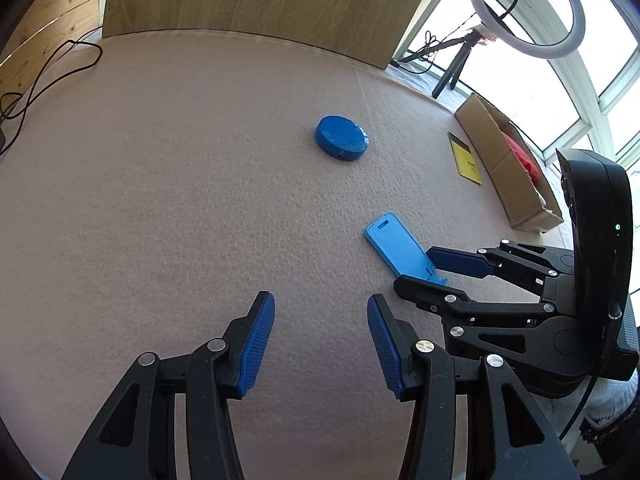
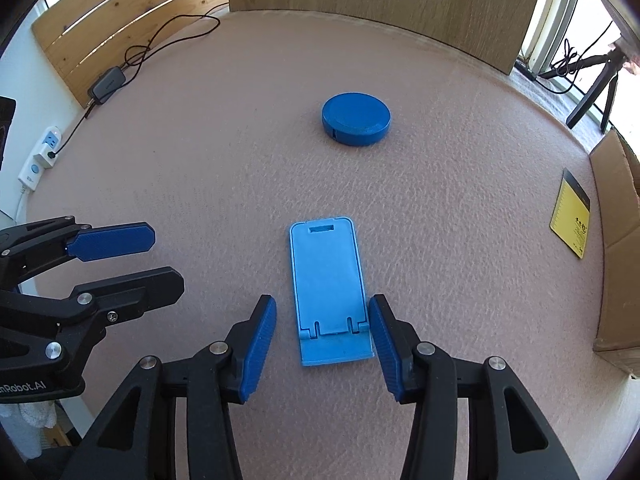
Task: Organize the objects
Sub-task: 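Close the right gripper on the blue phone stand and lift it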
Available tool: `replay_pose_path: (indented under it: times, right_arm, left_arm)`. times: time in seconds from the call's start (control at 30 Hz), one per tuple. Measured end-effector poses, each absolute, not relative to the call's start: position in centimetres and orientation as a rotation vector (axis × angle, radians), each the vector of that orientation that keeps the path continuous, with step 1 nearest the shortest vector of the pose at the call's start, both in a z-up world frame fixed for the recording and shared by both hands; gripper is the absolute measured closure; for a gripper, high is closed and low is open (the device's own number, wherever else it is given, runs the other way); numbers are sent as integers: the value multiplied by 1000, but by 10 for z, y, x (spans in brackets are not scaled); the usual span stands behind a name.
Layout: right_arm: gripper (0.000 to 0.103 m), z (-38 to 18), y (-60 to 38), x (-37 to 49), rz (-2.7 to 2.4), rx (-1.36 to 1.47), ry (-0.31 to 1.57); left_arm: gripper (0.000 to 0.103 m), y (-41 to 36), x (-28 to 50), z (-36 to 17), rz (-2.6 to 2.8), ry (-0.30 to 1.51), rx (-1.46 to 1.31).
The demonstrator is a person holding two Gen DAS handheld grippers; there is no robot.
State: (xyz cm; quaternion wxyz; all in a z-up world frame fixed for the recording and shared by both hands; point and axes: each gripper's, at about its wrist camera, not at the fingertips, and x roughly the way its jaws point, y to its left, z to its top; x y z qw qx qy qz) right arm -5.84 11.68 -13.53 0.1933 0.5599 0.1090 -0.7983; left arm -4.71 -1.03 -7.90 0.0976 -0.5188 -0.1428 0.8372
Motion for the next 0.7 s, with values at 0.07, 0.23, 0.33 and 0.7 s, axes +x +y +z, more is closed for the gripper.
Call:
replay_pose_path:
  times: [0.07, 0.23, 0.33, 0.7]
  right_arm:
    - [69, -135, 119, -58, -2244, 1573, 280]
    - [70, -133, 136, -56, -2242, 1582, 195]
    - [70, -129, 146, -53, -2259, 1580, 150]
    - [70, -77, 239, -48, -2468, 1506, -44]
  left_arm:
    - [51, -7, -48, -79, 2479, -419, -1533]
    - [51, -2, -49, -77, 2476, -418, -1527]
    - [51, 3, -50, -75, 2472, -412, -1520]
    - [51, 26, -64, -72, 2451, -387, -1505]
